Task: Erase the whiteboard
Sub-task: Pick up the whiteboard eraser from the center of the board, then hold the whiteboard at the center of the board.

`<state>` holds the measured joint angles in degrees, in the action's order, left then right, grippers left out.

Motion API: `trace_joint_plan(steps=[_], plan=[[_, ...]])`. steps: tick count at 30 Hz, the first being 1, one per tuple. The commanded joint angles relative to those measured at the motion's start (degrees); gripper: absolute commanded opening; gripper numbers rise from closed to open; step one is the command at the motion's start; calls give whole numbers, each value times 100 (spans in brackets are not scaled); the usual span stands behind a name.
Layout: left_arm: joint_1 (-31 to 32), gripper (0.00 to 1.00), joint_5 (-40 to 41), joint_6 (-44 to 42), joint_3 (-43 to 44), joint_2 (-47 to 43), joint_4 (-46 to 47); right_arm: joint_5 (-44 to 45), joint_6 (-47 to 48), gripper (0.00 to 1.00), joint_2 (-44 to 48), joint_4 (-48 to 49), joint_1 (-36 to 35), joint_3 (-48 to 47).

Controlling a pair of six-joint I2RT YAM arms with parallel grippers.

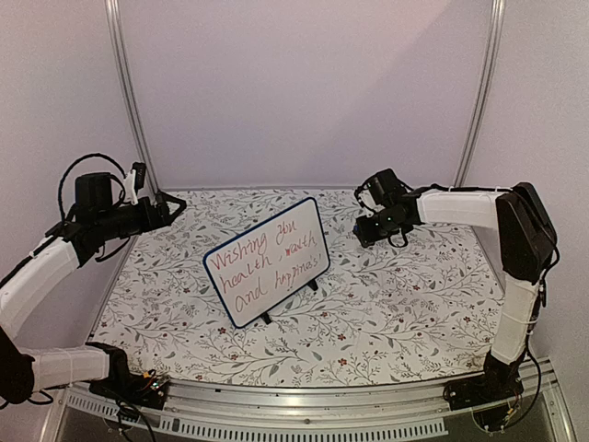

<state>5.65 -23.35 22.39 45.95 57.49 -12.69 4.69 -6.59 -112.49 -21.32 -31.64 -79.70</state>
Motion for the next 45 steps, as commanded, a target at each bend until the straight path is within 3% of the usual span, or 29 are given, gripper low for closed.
trace_joint_plan(steps=[1, 8, 11, 20, 27, 34, 45], plan=[[164, 100, -266, -129, -32, 69, 60, 386, -3, 21, 882, 179, -353, 299], [933, 99, 300, -299, 213, 64, -395, 776, 107, 21, 1867, 79, -1065, 571], [1341, 82, 717, -339, 298, 61, -584, 950, 243, 21, 2243, 187, -1434, 759], [1583, 67, 186, -513, 125, -433, -538, 949, 187, 21, 2913, 892, -2245, 1298], [1622, 56, -281, -712, -173, -855, -478, 1243, 260, 21, 2553, 1083, -2800, 814], [1785, 34, -215, -810, -323, -880, -647, 1371, -22, 21, 1864, 875, -3113, -115], [1939, 28, -245, -604, -385, -956, -908, 1284, -16, 21, 1126, 1022, -3600, -767]])
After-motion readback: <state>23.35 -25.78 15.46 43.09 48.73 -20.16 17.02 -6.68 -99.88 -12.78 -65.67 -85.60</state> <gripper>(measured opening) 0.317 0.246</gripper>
